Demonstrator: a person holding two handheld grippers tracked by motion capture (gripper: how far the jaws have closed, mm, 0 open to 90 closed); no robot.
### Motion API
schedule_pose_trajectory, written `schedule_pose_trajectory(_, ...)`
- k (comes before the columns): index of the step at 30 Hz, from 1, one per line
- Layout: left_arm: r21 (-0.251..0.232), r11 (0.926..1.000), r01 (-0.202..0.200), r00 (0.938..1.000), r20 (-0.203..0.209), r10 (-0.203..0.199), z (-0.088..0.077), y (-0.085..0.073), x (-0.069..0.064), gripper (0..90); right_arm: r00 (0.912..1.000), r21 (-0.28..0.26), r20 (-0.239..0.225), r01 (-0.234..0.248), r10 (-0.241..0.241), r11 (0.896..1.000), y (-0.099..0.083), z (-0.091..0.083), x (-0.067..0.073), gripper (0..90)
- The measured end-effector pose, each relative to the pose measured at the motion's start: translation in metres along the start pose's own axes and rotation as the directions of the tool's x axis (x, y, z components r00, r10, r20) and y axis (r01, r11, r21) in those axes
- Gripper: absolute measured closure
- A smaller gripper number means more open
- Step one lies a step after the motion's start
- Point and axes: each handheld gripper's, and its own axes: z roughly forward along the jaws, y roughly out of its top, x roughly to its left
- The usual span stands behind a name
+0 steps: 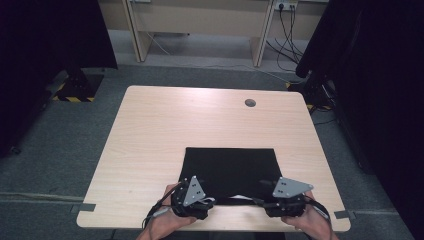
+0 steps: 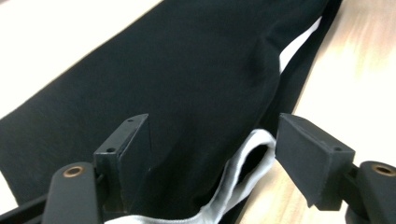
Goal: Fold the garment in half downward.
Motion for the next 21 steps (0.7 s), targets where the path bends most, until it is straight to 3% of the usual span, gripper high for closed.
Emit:
schedule_pose_trajectory(6,-0.008,0.9991,0.043,0.9991,0.007,-0.042,-0.007,-0.006,0.009,22.3,0.9962,-0.002,-0.086,0.006,-0.006,1.0,0.018,0.035,0.005,39.8)
schedule_pose_trajectory(12,-0.032,0.9952,0.093,0.9954,0.028,-0.092,-0.022,-0.012,0.023,19.9,0.9898,-0.014,-0.143,0.004,-0.006,1.0,0.029,0.052,0.011,40.5)
schedule_pose_trajectory(15,-0.024,0.9982,0.055,0.9982,0.026,-0.055,-0.025,-0.012,0.028,33.0,0.985,-0.016,-0.172,0.013,-0.015,1.0,0.032,0.058,0.014,42.9)
schedule_pose_trajectory(16,-0.016,0.9994,0.032,0.9992,0.023,-0.031,-0.024,-0.012,0.029,41.1,0.9838,-0.016,-0.178,0.017,-0.019,1.0,0.032,0.061,0.015,44.0)
schedule_pose_trajectory(18,0.007,0.9999,-0.016,0.9997,0.017,0.016,-0.019,-0.011,0.03,62.9,0.9819,-0.011,-0.188,0.02,-0.021,1.0,0.033,0.066,0.017,44.8)
schedule_pose_trajectory(19,0.014,0.9997,-0.022,0.9996,0.016,0.022,-0.017,-0.009,0.031,79.6,0.9811,-0.005,-0.193,0.019,-0.019,1.0,0.035,0.071,0.017,46.1)
schedule_pose_trajectory(21,0.024,0.999,-0.037,0.9993,0.01,0.037,-0.011,-0.001,0.035,82.5,0.9818,-0.007,-0.189,0.016,-0.017,1.0,0.035,0.073,0.016,47.1)
